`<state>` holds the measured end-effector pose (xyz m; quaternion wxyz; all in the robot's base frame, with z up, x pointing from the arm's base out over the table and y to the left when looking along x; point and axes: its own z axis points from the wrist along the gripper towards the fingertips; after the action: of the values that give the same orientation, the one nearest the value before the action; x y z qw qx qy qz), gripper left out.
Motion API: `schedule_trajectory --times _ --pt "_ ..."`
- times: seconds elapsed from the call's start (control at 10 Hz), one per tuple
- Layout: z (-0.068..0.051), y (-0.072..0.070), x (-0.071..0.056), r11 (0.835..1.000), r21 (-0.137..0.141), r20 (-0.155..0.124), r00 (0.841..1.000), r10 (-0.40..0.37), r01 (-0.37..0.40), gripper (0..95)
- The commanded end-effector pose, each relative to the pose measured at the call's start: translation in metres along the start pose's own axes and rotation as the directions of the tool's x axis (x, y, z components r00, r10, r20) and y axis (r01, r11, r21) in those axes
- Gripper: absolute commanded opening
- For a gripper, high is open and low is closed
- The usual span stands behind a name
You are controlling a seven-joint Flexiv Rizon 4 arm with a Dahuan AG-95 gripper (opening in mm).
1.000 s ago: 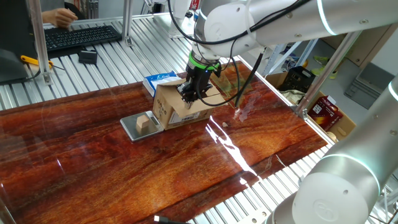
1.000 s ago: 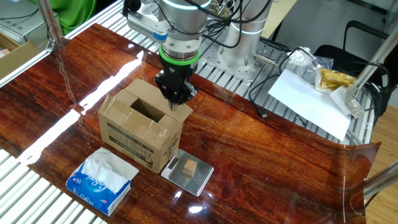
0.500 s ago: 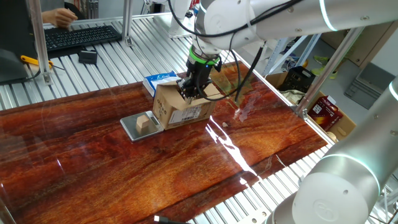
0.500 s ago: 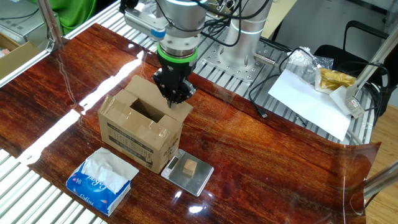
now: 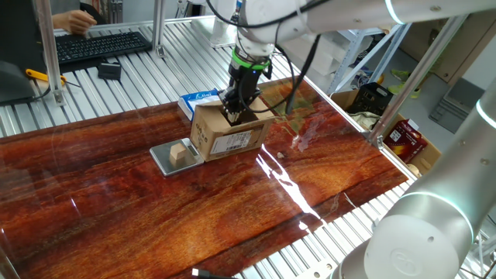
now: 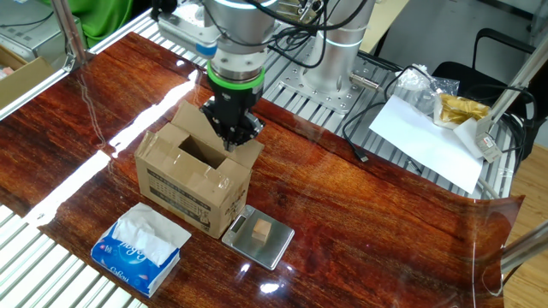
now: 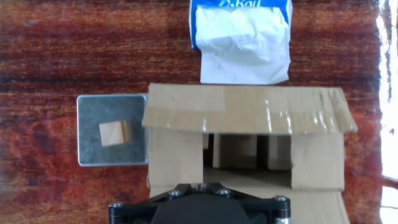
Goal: Open a box
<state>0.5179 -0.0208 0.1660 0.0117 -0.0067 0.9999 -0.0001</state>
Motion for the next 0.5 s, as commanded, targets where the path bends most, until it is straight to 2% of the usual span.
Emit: schedule_trajectory --times 0.1,0.5 --pt "0.000 -0.001 -0.004 1.000 0.000 0.000 1.000 -0.006 0.006 0.0" --pt "0.005 -0.003 -0.021 1.000 0.000 0.001 1.000 -0.019 0.019 0.0"
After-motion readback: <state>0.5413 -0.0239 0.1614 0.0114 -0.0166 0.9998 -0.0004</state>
